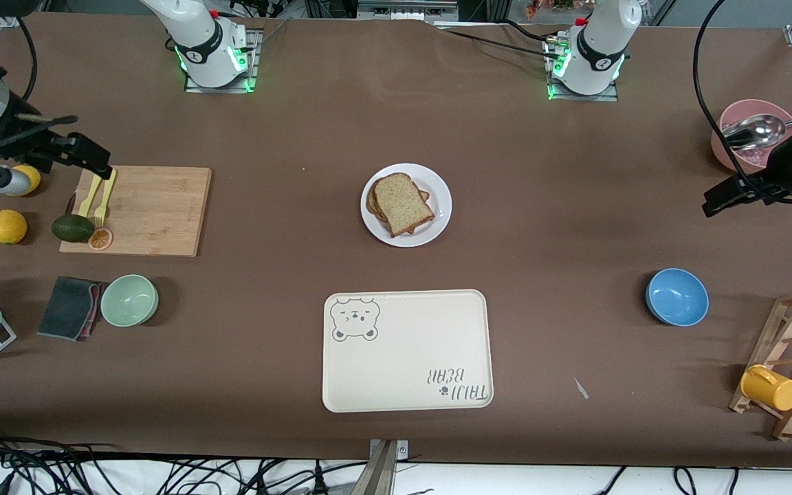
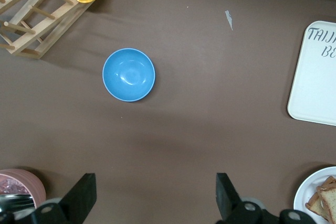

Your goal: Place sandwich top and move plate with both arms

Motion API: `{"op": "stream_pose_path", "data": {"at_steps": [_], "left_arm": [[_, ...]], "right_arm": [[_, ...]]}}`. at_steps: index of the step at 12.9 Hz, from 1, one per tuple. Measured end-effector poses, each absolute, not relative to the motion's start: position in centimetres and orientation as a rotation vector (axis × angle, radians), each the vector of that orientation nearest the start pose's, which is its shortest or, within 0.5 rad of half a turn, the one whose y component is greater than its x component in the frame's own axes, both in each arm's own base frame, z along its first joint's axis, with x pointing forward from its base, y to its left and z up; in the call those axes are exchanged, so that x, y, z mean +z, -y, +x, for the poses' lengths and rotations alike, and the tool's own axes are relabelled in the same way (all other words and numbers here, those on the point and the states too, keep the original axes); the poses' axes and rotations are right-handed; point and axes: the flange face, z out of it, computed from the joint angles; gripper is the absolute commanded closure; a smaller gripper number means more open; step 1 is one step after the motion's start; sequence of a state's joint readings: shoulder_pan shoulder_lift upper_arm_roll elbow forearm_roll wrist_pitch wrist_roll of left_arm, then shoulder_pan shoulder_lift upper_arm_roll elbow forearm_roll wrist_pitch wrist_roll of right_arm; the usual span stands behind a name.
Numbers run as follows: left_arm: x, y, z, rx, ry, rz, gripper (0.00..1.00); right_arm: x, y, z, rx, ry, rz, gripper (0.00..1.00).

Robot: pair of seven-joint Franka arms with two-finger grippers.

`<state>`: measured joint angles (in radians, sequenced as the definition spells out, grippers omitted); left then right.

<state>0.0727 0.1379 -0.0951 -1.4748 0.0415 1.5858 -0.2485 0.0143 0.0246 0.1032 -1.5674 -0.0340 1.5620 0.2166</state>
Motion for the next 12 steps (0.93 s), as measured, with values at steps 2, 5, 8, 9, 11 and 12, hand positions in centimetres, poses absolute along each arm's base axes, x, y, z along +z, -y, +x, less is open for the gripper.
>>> {"op": "stream_pose_path", "data": {"at_steps": [2, 5, 8, 9, 11, 12], "left_arm": [[58.7, 0.5, 59.8, 0.054, 0.356, -3.088, 0.00], [57.9, 0.6, 59.8, 0.083, 0.366, -3.092, 0.00], [56.3, 1.0, 60.2, 0.120, 0.375, -3.128, 0.00], [55.8, 1.2, 60.3, 0.116, 0.379, -3.144, 0.00], [54.9, 1.6, 60.6, 0.116, 0.388, -3.178, 0.00], [54.4, 1.7, 60.8, 0.108, 0.393, -3.190, 0.00]], "right_arm": [[60.8, -4.5, 55.7, 0.048, -0.213, -3.171, 0.00], [59.7, -2.6, 56.2, 0.063, -0.260, -3.167, 0.00], [59.4, -3.5, 56.5, 0.036, -0.231, -3.167, 0.00], [59.1, -4.2, 56.5, 0.034, -0.210, -3.168, 0.00], [58.3, -5.5, 56.5, 0.031, -0.173, -3.168, 0.00], [58.2, -5.8, 56.5, 0.031, -0.161, -3.166, 0.00]]}}
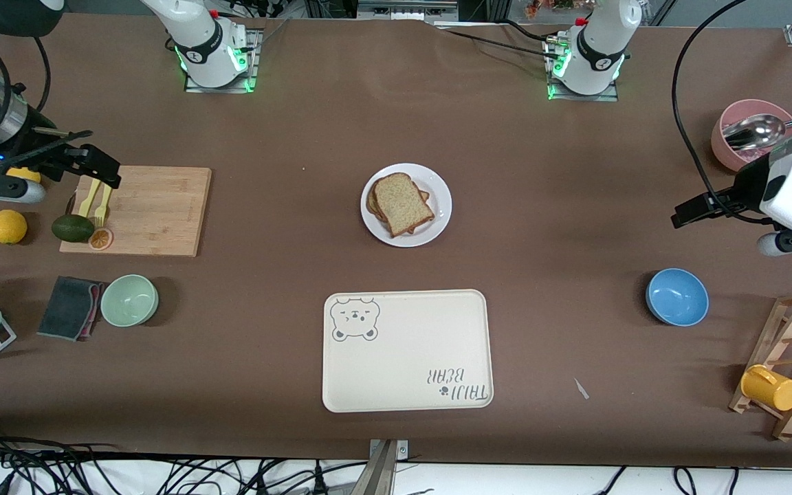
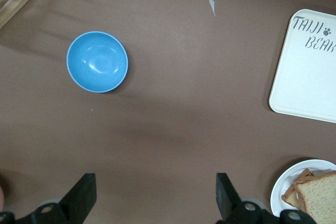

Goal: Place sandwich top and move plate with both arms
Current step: 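Reach the left gripper toward the rim of the white plate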

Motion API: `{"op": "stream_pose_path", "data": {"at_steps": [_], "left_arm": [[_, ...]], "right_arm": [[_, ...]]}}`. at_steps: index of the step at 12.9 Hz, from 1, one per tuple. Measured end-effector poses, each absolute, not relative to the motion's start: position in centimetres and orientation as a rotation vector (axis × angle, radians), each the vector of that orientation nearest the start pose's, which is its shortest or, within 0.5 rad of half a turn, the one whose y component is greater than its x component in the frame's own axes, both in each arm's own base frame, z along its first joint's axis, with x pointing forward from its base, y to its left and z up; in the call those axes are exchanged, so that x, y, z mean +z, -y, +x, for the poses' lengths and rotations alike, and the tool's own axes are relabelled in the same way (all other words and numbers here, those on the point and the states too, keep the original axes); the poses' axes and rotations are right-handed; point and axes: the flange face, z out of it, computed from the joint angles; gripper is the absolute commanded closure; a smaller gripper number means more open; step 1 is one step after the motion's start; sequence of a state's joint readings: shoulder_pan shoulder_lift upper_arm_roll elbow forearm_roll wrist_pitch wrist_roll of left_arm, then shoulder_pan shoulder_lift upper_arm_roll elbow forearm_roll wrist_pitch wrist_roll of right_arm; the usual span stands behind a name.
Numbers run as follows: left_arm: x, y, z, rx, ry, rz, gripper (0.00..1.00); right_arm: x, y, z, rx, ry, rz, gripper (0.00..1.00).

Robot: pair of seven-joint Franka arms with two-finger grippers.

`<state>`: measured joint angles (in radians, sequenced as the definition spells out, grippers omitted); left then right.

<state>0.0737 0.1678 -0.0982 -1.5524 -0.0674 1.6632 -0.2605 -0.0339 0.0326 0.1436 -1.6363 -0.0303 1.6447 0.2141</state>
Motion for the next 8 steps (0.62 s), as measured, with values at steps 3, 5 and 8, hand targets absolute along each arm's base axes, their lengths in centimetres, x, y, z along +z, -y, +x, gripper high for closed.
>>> {"op": "stream_pose_path", "data": {"at_steps": [3, 5, 8], "left_arm": [[52.1, 2.3, 60.9, 0.112, 0.403, -3.213, 0.00], [50.4, 2.9, 60.6, 0.156, 0.428, -3.249, 0.00], [46.0, 4.8, 59.6, 0.294, 0.542, -3.343, 0.00]], "right_arm": [[58.3, -4.7, 56.6, 0.028, -0.064, -3.168, 0.00], [58.3, -3.6, 56.7, 0.025, -0.062, -3.156, 0.00], [58.7, -2.6, 56.5, 0.022, -0.092, -3.137, 0.00]]}}
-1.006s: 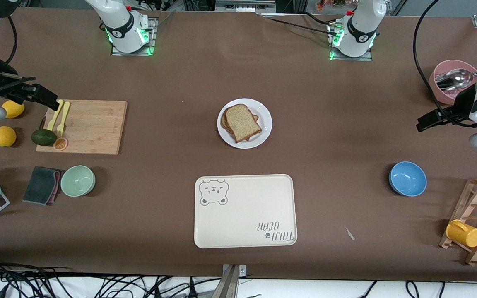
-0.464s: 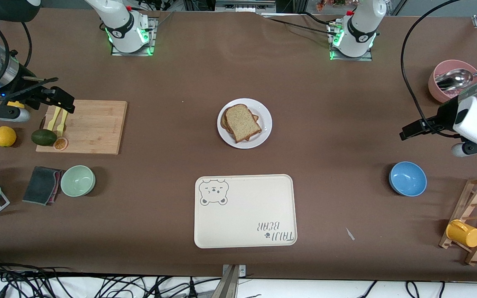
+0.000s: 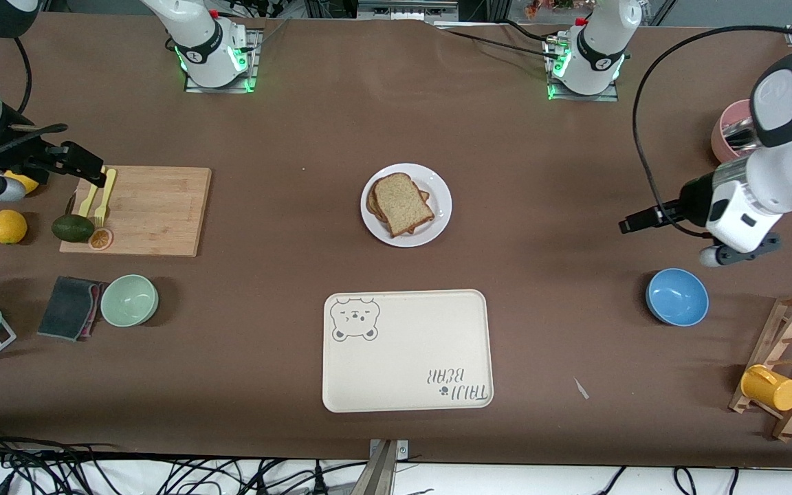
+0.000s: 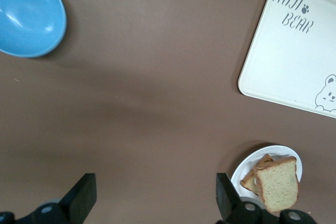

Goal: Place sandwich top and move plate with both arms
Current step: 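Reach the left gripper toward the rim of the white plate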

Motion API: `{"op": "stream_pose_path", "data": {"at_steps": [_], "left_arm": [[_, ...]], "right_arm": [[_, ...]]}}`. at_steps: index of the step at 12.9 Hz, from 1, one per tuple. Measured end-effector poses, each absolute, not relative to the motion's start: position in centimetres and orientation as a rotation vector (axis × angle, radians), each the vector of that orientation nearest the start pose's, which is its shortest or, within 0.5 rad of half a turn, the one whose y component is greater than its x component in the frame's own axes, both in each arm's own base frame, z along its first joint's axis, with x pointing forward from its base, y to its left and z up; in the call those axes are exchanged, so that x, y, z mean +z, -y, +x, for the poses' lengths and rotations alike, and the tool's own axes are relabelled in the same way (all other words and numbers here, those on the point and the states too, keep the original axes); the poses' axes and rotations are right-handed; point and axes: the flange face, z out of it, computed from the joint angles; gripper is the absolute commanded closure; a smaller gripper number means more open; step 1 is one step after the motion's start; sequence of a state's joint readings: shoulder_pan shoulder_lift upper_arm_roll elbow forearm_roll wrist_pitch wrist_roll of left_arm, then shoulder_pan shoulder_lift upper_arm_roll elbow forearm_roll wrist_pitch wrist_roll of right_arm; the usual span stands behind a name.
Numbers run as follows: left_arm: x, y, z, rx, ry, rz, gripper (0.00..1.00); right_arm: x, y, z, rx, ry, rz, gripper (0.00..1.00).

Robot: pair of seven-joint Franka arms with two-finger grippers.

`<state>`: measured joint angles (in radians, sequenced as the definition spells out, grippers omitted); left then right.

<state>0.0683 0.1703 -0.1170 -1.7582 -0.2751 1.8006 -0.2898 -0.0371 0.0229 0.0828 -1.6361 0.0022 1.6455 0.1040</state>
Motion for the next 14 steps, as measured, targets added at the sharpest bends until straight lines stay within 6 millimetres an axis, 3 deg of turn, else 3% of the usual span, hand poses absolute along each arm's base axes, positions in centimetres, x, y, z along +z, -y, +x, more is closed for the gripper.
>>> {"op": "stream_pose_path", "data": {"at_steps": [6, 9, 14], "left_arm": [[43.6, 9.9, 58.9, 0.261, 0.447, -3.378, 0.00], [38.6, 12.7, 57.3, 0.279, 0.384, -3.503, 0.00], [31.8, 13.6, 54.0, 0.338, 0.318, -3.718, 0.02]], "right_arm": [[59.4, -4.0, 56.1, 0.010, -0.054, -3.134, 0.00], [59.3, -4.1, 56.1, 0.014, -0.050, -3.134, 0.00], [59.3, -4.8, 56.0, 0.013, -0.031, -3.134, 0.00]]}}
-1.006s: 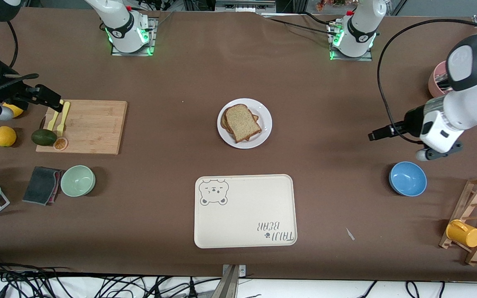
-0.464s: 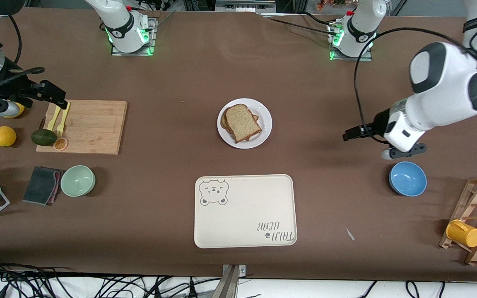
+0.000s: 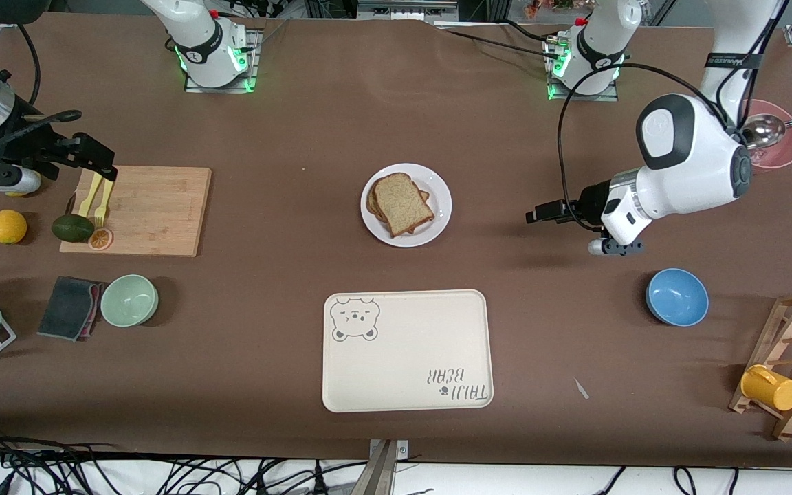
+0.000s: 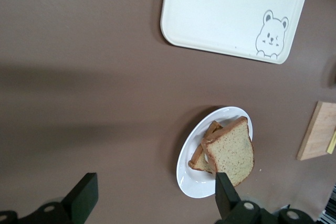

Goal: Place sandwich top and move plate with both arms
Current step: 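Reach the left gripper toward the rim of the white plate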

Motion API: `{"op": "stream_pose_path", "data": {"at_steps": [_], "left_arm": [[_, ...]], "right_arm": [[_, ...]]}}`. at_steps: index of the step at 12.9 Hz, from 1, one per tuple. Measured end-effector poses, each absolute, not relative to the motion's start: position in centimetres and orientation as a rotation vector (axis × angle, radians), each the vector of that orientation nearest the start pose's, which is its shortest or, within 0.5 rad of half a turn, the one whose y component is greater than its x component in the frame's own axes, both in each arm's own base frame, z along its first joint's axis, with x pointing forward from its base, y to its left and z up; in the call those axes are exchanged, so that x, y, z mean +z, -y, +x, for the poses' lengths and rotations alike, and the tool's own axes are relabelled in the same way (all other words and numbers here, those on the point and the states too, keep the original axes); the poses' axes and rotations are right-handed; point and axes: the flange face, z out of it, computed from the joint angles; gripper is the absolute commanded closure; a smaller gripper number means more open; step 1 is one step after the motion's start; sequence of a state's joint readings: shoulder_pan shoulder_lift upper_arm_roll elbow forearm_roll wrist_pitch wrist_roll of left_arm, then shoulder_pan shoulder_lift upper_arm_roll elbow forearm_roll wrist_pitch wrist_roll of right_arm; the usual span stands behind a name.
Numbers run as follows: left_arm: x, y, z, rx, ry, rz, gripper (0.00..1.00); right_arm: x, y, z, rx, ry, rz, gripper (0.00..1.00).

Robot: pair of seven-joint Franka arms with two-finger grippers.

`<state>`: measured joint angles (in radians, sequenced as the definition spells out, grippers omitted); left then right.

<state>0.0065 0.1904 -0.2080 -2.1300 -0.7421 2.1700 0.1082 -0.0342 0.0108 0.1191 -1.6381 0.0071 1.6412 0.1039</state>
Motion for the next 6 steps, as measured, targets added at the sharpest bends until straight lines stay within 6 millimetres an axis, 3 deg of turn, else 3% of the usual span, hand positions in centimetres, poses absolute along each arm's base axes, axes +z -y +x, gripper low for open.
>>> {"op": "stream_pose_path", "data": {"at_steps": [3, 6], "left_arm": [[26.8, 16.8, 52.0, -0.261, -0.210, 2.517, 0.04], [23.7, 19.0, 51.2, -0.269, -0.198, 2.449, 0.04]], "right_arm": [[59.0, -4.8, 56.1, 0.021, -0.031, -3.134, 0.00], [58.8, -4.7, 56.2, 0.029, -0.031, -3.134, 0.00]]}}
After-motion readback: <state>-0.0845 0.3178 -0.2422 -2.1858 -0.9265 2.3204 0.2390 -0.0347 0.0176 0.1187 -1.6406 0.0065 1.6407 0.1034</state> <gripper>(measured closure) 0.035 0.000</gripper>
